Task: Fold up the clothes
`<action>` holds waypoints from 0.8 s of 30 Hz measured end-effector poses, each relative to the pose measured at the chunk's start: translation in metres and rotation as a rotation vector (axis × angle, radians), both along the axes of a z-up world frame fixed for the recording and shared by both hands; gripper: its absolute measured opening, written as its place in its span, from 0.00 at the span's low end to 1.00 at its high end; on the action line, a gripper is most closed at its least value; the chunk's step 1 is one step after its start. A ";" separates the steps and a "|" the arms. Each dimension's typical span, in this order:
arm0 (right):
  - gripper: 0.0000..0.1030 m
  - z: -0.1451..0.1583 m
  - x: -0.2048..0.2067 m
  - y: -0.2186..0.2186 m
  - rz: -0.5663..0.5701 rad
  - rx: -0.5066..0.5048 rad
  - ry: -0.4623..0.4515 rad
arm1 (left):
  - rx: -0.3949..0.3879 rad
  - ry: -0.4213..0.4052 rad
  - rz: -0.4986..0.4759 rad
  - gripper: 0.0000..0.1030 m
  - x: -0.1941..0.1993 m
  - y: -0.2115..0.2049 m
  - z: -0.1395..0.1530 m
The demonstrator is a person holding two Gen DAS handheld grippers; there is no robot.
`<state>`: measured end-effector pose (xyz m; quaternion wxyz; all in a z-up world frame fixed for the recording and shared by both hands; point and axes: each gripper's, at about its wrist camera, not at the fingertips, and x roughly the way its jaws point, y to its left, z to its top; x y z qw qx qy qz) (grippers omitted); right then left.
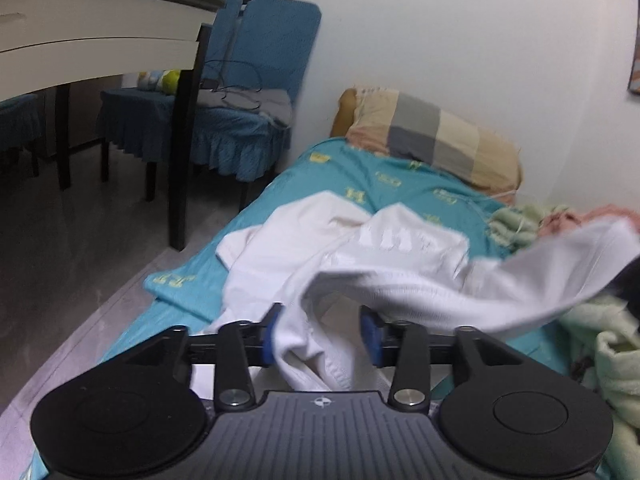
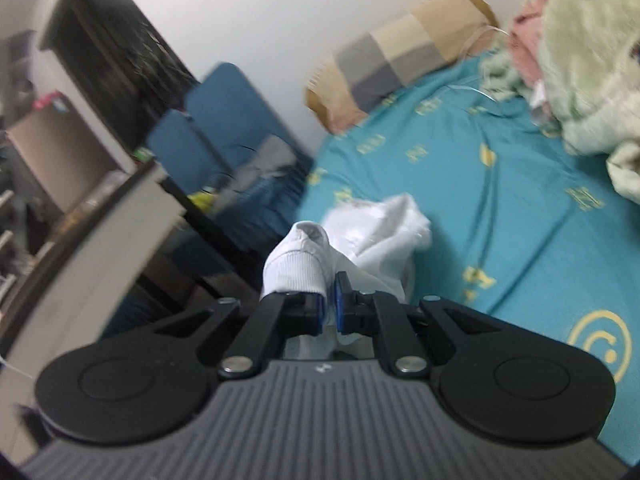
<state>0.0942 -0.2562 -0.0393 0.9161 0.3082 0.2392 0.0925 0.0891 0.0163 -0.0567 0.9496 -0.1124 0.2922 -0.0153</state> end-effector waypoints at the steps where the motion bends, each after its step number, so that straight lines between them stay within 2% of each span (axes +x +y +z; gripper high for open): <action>1: 0.09 0.003 -0.002 -0.001 0.009 0.016 -0.012 | 0.013 0.007 0.022 0.51 -0.001 -0.004 -0.003; 5: 0.09 0.008 -0.008 -0.005 0.028 0.062 -0.050 | -0.008 0.014 0.183 0.64 -0.001 -0.014 -0.010; 8: 0.09 0.014 -0.017 -0.007 0.017 0.049 -0.114 | -0.061 0.009 0.296 0.65 0.000 -0.013 -0.015; 9: 0.09 0.016 -0.020 -0.007 0.011 0.042 -0.137 | -0.054 0.000 0.314 0.65 0.000 -0.016 -0.014; 11: 0.09 0.021 -0.025 -0.007 0.005 0.028 -0.179 | 0.009 -0.032 0.329 0.65 -0.003 -0.025 -0.011; 15: 0.07 0.029 -0.033 0.000 0.021 -0.002 -0.253 | 0.208 -0.178 0.263 0.67 -0.022 -0.057 0.004; 17: 0.07 0.033 -0.037 0.004 0.029 -0.017 -0.290 | 0.292 -0.200 0.266 0.69 -0.024 -0.068 0.007; 20: 0.06 0.037 -0.041 0.009 0.028 -0.055 -0.326 | 0.299 -0.139 0.279 0.66 -0.017 -0.065 0.001; 24: 0.06 0.024 -0.024 0.007 -0.040 -0.141 -0.211 | 0.228 -0.005 0.304 0.55 -0.002 -0.044 -0.013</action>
